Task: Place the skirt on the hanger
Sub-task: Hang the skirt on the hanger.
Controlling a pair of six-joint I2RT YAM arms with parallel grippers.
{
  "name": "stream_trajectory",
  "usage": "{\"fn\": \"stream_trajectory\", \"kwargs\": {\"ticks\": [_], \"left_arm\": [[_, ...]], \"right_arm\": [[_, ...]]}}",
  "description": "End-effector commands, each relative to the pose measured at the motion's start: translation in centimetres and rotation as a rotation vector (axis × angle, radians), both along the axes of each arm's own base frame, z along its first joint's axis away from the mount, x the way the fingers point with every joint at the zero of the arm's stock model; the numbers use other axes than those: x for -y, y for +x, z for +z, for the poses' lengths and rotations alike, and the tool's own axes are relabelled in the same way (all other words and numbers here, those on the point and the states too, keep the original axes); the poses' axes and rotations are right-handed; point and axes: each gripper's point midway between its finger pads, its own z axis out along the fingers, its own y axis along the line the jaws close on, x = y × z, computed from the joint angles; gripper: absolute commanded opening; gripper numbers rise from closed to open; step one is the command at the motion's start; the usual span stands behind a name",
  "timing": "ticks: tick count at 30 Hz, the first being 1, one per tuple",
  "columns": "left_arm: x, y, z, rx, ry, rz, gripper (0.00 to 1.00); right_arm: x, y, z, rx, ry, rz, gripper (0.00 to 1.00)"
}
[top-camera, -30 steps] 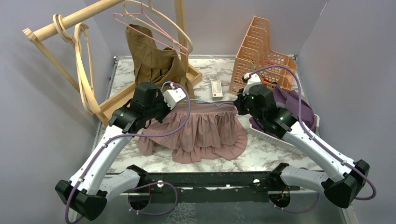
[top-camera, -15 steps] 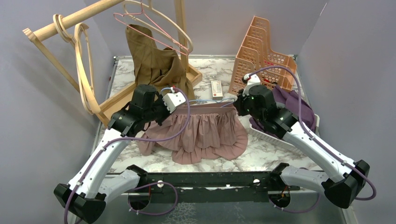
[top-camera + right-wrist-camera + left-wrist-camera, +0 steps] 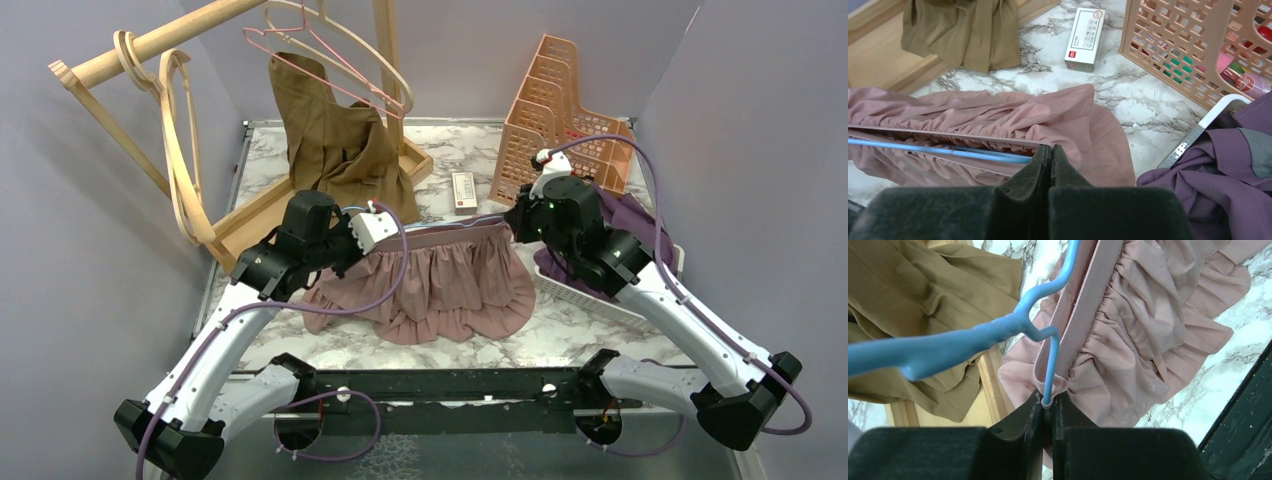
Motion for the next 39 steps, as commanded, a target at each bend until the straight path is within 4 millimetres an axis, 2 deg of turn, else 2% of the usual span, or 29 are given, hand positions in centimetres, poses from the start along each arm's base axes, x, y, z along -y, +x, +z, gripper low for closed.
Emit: {"fn": "stream_trajectory", "kwargs": {"ticks": [1, 3, 7, 15, 21, 24, 26, 29, 32, 33, 36, 37, 39], "left_arm": [[-3.2, -0.8, -2.9, -0.095, 0.146, 0.091, 0.00], [-3.5, -0.3, -2.9, -0.107, 0.156, 0.134, 0.00], [-3.2, 0.7, -2.5, -0.131, 0.153, 0.172, 0.00], [0.8, 0.2, -1.1, -0.184, 0.034, 0.005, 0.00], [3.7, 0.7, 0.5, -0.181, -0.021, -0.087, 0.00], [5.0, 1.2, 1.5, -0.156, -0.057, -0.114, 0.00], [5.8, 1.3, 2.0, -0.148, -0.089, -0.137, 0.00], [6.7, 1.3, 2.5, -0.133, -0.125, -0.166, 0.00], [6.8, 1.0, 2.7, -0.109, -0.130, -0.192, 0.00], [6.8, 0.9, 2.7, -0.097, -0.125, -0.205, 0.00], [6.7, 0.1, 2.9, -0.065, -0.126, -0.255, 0.00], [6.7, -0.4, 3.0, -0.052, -0.130, -0.282, 0.00], [6.8, -1.3, 3.3, -0.031, -0.142, -0.332, 0.00]], "right_arm": [[3.3, 0.8, 2.9, 0.077, -0.030, -0.141, 0.01], [2.3, 0.6, 3.9, 0.104, -0.004, -0.077, 0.01], [-2.1, -1.4, 4.9, 0.135, 0.049, 0.234, 0.01], [-6.7, -2.3, 4.1, 0.029, 0.099, 0.462, 0.01], [-11.5, -3.1, 3.5, -0.068, 0.225, 0.658, 0.01], [-12.5, -2.0, 1.4, -0.140, 0.213, 0.649, 0.01], [-13.2, -1.8, 0.7, -0.168, 0.226, 0.667, 0.01], [-14.0, -2.5, 1.1, -0.162, 0.260, 0.736, 0.01], [-13.5, -2.7, 2.1, -0.071, 0.230, 0.765, 0.01], [-13.2, -2.8, 2.6, -0.033, 0.219, 0.772, 0.05], [-12.2, -3.7, 4.6, 0.122, 0.180, 0.826, 0.41], [-11.9, -4.3, 5.6, 0.185, 0.168, 0.854, 0.48], [-11.6, -5.0, 6.4, 0.284, 0.126, 0.914, 0.54]]}}
